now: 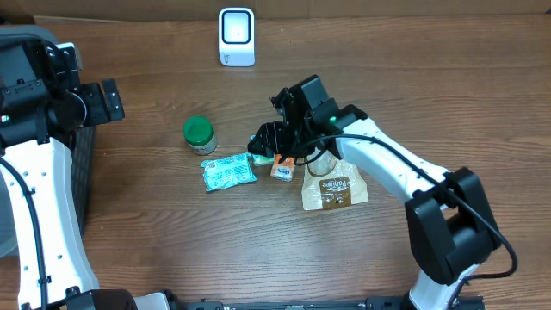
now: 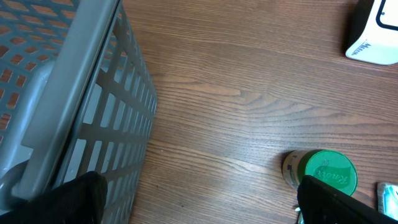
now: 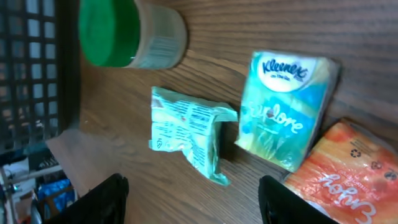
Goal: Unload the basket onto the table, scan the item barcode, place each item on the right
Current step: 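Reach the right gripper to the green wipes pack and grasp it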
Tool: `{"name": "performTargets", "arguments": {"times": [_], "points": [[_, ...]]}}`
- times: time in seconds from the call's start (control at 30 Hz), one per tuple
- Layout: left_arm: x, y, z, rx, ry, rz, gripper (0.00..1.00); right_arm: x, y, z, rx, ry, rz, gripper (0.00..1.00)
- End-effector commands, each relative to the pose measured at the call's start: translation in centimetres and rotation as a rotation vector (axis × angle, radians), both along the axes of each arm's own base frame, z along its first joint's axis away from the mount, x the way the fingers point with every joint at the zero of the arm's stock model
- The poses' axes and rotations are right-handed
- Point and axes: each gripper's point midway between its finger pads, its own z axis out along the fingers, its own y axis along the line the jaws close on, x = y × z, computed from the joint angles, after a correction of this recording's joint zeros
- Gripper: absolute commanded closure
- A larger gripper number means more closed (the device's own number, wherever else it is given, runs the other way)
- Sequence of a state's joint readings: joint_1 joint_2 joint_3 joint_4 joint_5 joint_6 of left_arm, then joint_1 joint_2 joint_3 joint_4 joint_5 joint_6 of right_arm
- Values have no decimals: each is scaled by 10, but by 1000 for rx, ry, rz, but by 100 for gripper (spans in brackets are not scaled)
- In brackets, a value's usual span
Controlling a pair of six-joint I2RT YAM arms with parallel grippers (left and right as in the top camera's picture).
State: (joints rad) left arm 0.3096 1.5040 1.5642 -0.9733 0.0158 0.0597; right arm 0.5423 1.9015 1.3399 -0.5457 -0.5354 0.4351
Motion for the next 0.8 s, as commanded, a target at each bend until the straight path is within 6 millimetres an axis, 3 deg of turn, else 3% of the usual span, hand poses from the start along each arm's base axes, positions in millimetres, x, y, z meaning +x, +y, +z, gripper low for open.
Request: {"name": "performTargets", "arguments": {"times": [0.0,0.33,0.67,0.77], "points": [[2,0,1,2,-2,-16,0,1,12,-8,-13,27,-36,37],[2,0,1,2,-2,-16,0,-14,33,-60,-44,143,-37,42],[2,0,1,2,-2,-16,0,-17,54,-69,-27,102,-38,43],[2,0,1,2,-2,-16,1,-20,56,-77,-47,105,-46,48]]}}
